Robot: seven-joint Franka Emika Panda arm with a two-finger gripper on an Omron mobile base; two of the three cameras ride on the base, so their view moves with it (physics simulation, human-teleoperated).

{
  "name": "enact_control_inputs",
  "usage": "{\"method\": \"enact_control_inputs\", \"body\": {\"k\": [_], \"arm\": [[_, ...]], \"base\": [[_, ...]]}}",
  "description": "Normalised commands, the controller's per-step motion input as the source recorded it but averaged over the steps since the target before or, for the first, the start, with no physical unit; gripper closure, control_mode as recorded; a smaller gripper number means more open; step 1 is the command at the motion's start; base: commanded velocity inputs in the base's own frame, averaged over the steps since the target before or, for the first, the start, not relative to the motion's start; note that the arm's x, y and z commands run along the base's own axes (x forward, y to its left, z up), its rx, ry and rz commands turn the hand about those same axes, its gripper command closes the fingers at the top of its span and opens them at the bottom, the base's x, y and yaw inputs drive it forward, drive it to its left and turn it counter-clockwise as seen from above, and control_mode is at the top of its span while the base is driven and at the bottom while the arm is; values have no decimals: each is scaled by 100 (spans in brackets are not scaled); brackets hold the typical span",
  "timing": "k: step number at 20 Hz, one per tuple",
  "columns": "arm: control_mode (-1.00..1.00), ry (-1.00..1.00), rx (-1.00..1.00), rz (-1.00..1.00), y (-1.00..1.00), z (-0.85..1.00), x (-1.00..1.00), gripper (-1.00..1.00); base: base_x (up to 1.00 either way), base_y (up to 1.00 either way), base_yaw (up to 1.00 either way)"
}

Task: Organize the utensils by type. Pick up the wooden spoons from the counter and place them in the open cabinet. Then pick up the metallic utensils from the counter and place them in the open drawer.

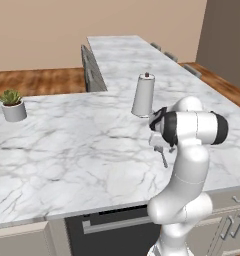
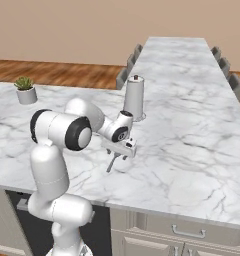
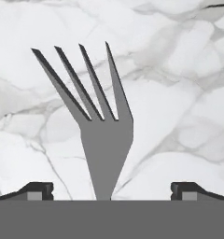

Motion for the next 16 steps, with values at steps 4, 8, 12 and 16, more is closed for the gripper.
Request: {"method": "enact_control_inputs", "body": {"k": [4, 8, 12, 16], "arm": [[-100, 3, -3, -7, 20, -12, 2, -100], [-100, 8, -8, -7, 6, -21, 3, -100], [-100, 1, -10, -6, 4, -26, 0, -100], [-100, 0, -10, -5, 5, -23, -3, -100]], "base": [[0, 0, 0], [0, 0, 0], [0, 0, 0], [0, 0, 0]]}}
